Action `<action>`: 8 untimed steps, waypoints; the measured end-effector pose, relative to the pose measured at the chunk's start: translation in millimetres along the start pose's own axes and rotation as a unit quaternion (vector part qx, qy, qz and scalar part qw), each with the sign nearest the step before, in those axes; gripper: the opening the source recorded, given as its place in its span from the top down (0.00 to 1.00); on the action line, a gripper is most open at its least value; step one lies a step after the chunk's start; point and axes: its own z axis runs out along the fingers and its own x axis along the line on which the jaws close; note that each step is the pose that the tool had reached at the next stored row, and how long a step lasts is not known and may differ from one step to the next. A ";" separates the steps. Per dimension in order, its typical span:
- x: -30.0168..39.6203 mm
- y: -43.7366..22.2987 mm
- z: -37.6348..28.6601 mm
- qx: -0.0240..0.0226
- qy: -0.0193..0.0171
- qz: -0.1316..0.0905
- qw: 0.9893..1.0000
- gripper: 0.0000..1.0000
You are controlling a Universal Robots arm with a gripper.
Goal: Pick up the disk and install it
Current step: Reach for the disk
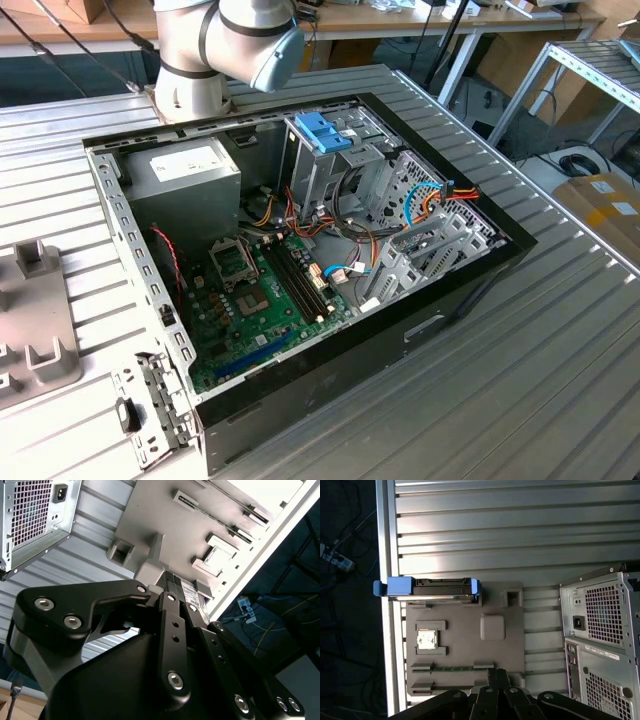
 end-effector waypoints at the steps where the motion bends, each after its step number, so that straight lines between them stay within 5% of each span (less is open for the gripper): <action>1: 0.5 0.0 0.0 0.000 0.000 0.000 1.000 0.90; 8: 5.0 -0.4 -0.1 0.000 0.000 0.000 1.000 0.90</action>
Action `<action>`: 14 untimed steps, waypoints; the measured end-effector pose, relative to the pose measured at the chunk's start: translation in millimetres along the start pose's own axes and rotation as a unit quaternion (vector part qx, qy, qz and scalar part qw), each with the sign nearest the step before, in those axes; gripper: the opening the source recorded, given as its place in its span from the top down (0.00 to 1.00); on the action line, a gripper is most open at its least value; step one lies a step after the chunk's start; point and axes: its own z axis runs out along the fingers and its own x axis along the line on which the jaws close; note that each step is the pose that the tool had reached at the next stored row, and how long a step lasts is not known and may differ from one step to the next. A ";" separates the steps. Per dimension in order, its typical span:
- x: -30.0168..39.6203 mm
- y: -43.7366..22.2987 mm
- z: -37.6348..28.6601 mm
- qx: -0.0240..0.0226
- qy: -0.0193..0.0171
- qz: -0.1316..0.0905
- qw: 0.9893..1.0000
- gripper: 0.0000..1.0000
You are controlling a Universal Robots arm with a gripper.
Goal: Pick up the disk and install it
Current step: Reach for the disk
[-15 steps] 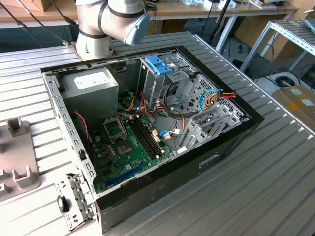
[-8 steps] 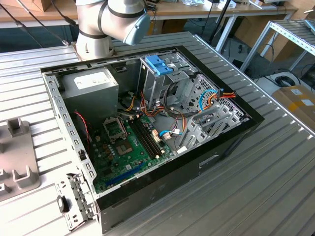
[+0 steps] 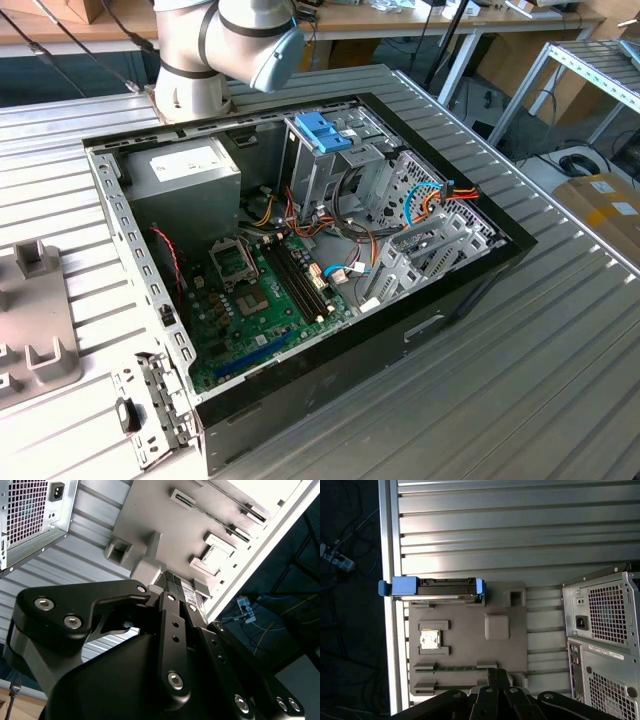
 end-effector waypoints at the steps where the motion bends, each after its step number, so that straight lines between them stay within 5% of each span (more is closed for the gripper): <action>1: 0.6 -0.1 0.0 0.000 0.000 0.000 1.000 0.90; 14: 9.8 -0.8 -0.3 0.000 0.000 0.000 1.000 0.90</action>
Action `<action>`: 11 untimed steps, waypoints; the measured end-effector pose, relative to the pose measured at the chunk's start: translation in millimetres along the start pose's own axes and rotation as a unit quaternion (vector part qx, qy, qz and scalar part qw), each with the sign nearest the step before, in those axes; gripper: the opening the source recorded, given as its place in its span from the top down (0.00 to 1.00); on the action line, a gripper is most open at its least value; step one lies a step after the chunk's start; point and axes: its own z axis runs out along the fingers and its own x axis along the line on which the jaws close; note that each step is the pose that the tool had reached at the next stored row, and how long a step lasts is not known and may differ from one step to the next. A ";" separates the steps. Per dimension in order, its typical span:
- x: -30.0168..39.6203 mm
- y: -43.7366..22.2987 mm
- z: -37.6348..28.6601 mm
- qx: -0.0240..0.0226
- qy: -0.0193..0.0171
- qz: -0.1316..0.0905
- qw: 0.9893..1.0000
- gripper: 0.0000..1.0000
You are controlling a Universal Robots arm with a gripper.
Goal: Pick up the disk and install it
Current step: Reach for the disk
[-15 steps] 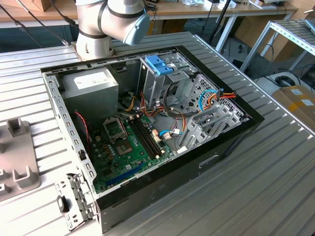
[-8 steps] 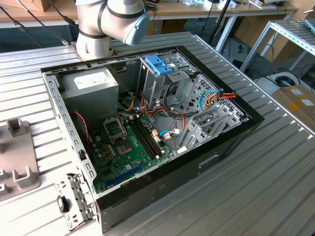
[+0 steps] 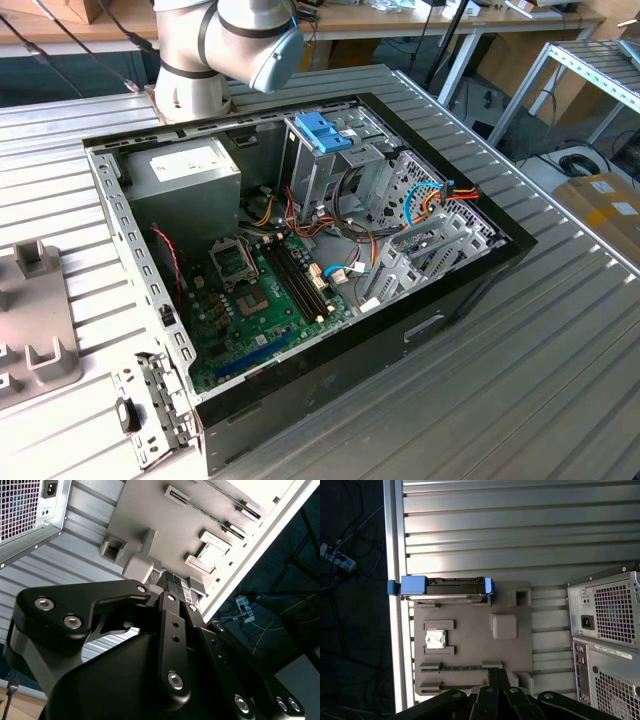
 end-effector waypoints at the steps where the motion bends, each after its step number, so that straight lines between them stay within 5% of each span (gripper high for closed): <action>1: 0.7 -0.1 0.0 0.000 0.000 0.000 1.000 0.90; 11: 7.7 -0.6 -0.2 0.000 0.000 0.000 1.000 0.90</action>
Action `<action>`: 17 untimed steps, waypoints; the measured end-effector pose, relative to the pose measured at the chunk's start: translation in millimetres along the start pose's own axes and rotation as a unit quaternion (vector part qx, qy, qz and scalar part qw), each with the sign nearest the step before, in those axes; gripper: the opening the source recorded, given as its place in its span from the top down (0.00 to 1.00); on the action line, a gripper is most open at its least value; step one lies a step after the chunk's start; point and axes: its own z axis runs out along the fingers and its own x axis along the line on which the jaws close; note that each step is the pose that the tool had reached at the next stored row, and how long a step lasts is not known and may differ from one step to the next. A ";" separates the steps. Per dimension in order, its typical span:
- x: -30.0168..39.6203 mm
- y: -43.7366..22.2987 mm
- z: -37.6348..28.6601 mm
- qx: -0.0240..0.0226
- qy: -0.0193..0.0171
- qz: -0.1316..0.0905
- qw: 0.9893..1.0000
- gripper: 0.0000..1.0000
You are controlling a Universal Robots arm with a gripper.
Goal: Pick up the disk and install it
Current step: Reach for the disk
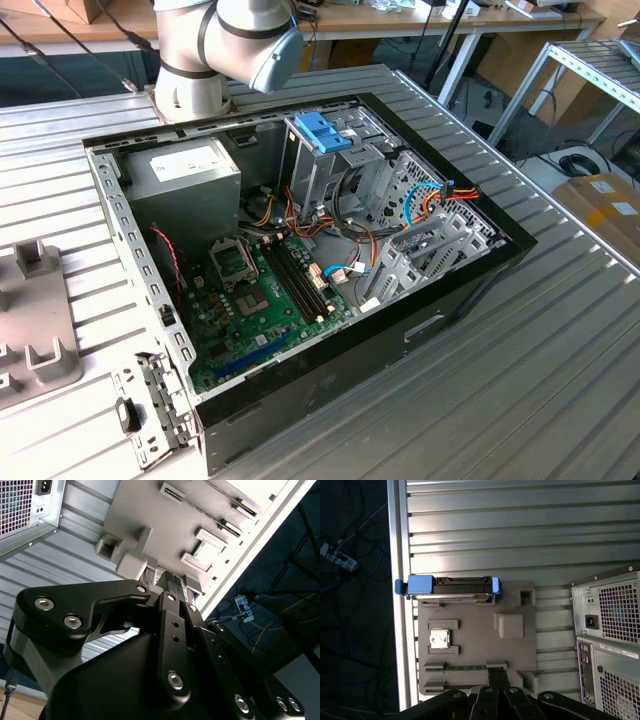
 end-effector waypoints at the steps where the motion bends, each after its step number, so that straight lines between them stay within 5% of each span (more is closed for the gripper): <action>1: 0.6 0.0 0.0 0.000 0.000 0.000 1.000 0.90; 17: 7.3 -0.5 -0.1 0.000 0.000 0.000 1.000 0.90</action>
